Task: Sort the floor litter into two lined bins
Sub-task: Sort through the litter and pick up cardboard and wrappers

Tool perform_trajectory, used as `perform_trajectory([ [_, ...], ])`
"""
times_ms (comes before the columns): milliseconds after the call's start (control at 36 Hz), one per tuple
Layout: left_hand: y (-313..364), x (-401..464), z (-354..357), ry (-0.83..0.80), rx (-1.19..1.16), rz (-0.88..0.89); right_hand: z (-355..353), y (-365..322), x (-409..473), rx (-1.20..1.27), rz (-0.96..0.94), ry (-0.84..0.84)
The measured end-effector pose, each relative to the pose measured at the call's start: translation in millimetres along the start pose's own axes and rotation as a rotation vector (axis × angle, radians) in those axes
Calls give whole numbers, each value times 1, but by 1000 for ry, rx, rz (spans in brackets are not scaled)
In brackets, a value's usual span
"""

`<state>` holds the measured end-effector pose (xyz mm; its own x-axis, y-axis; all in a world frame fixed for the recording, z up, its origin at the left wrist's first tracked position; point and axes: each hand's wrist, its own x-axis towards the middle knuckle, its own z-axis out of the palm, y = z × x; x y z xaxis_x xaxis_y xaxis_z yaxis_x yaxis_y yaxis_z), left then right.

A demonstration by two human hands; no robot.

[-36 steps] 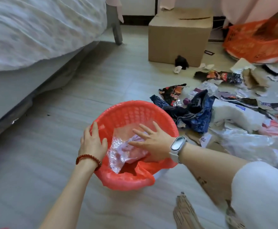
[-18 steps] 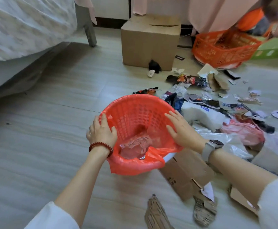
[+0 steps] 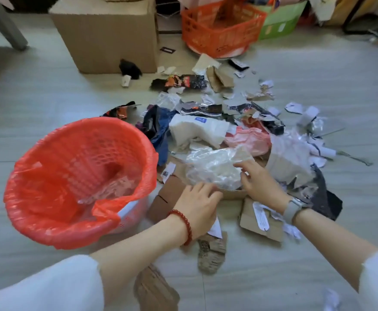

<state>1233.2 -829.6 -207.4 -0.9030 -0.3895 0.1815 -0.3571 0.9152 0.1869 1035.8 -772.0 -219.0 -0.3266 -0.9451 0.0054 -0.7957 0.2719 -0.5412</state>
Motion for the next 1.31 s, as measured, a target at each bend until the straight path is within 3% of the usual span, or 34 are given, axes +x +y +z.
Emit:
perform_trajectory([
  [83, 16, 2, 30, -321, 50, 109, 10, 38, -24, -7, 96, 9],
  [167, 27, -2, 58, -604, 96, 90, 22, 62, -52, -20, 136, -27],
  [306, 42, -27, 112, -786, 141, 54, 41, 92, -91, 42, 170, -17],
  [361, 50, -36, 129, -837, 150, -46, 47, 101, -105, 53, 202, 24],
  [472, 71, -40, 148, -708, 15, -331, 56, 111, -132, 104, 284, 90],
  [639, 97, -30, 157, -476, -150, -70, 51, 124, -149, 116, 348, 151],
  [722, 92, -21, 166, -403, -114, -81, 50, 133, -148, 76, 381, 166],
  [861, 82, -4, 163, -521, -30, -225, 50, 129, -130, -55, 374, 173],
  [944, 80, -1, 164, -603, -64, -286, 51, 122, -109, -162, 466, 88],
  [1194, 76, -6, 166, -623, -335, -429, 71, 126, -66, -57, 746, -41],
  [1306, 72, -11, 166, -519, -394, -441, 72, 140, -67, 11, 770, 83],
])
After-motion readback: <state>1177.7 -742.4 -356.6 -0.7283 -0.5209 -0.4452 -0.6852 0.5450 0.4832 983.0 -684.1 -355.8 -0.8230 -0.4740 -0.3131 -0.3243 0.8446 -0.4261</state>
